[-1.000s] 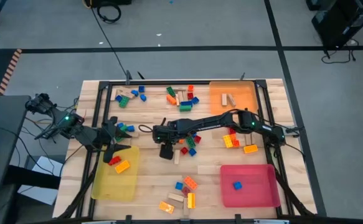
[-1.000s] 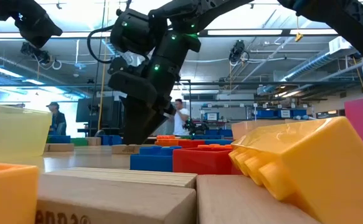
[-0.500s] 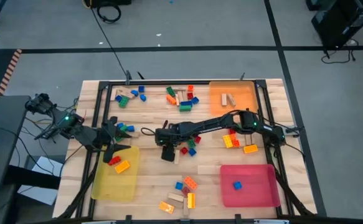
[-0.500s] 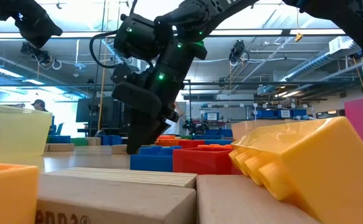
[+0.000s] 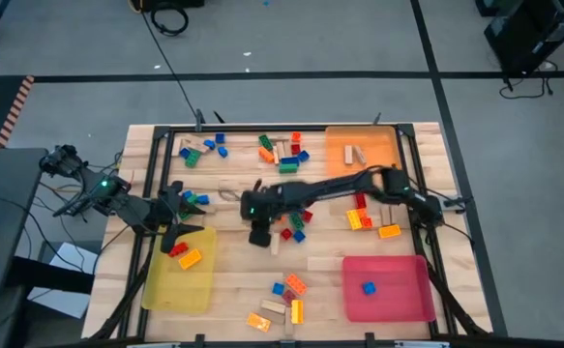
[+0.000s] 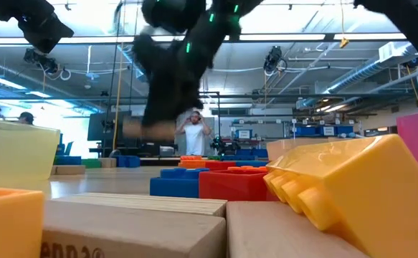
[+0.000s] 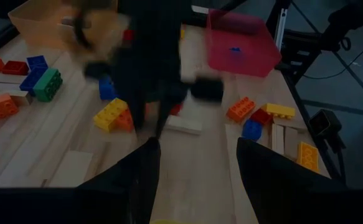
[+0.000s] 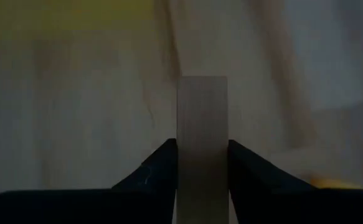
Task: Sort blocks by size
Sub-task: Put the brown block into the orange bin
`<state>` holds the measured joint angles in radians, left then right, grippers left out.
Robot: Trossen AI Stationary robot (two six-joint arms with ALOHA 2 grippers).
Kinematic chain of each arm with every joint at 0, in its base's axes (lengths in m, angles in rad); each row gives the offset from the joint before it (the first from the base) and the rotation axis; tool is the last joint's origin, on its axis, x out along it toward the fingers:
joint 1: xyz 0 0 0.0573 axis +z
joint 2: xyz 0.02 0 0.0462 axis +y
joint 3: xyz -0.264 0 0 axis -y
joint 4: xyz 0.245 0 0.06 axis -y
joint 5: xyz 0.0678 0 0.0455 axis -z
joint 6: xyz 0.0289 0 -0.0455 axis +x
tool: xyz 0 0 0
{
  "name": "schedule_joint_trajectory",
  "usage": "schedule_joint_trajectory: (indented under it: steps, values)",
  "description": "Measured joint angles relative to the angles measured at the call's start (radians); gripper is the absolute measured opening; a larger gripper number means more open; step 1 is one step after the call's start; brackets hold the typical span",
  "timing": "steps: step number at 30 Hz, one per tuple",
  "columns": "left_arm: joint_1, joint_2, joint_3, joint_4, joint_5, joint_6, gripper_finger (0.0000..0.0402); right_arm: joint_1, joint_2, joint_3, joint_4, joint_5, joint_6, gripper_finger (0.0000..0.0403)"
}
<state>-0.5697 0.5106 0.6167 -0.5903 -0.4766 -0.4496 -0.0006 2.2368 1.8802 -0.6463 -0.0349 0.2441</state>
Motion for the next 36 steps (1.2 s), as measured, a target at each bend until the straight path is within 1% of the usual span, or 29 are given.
schedule_joint_trajectory:
  steps: [5,9,12,15,19,22,24,26,30,33,36]
  values:
    - [0.000,0.000,0.000,0.012,0.000,0.000,0.0218,-0.066,-0.118,-0.001,-0.026,0.015,-0.036,0.0120]
    - [0.000,0.000,0.000,0.028,-0.001,0.000,0.0218,-0.135,-0.240,-0.018,-0.069,0.052,-0.076,0.0120]
    - [0.000,0.000,0.000,0.034,-0.010,0.000,0.0218,-0.210,-0.336,-0.099,-0.079,0.072,-0.100,0.0120]
    - [0.000,0.000,0.000,0.052,-0.035,0.000,0.0218,-0.290,-0.448,-0.228,-0.076,0.088,-0.099,0.0120]
    - [0.000,0.000,0.000,0.087,-0.134,0.001,0.0218,-0.416,-0.617,-0.434,-0.044,0.095,-0.044,0.0120]
    - [0.000,0.000,0.000,0.124,-0.260,-0.002,0.0218,-0.505,-0.717,-0.578,-0.038,0.100,0.030,0.0120]
    - [0.000,0.000,0.000,0.146,-0.346,-0.007,0.0218,-0.565,-0.781,-0.654,-0.037,0.098,0.102,0.0120]
    - [0.000,0.000,0.000,0.165,-0.410,-0.008,0.0218,-0.629,-0.826,-0.725,-0.043,0.099,0.169,0.0120]
    - [0.000,0.000,0.000,0.176,-0.482,0.002,0.0218,-0.750,-0.866,-0.840,-0.047,0.100,0.249,0.0120]
    - [0.000,0.000,0.000,0.174,-0.530,0.003,0.0218,-0.822,-0.863,-0.910,-0.051,0.083,0.253,0.0120]
    - [0.000,0.000,0.000,0.172,-0.569,0.003,0.0218,-0.879,-0.840,-0.951,-0.060,0.082,0.243,0.0120]
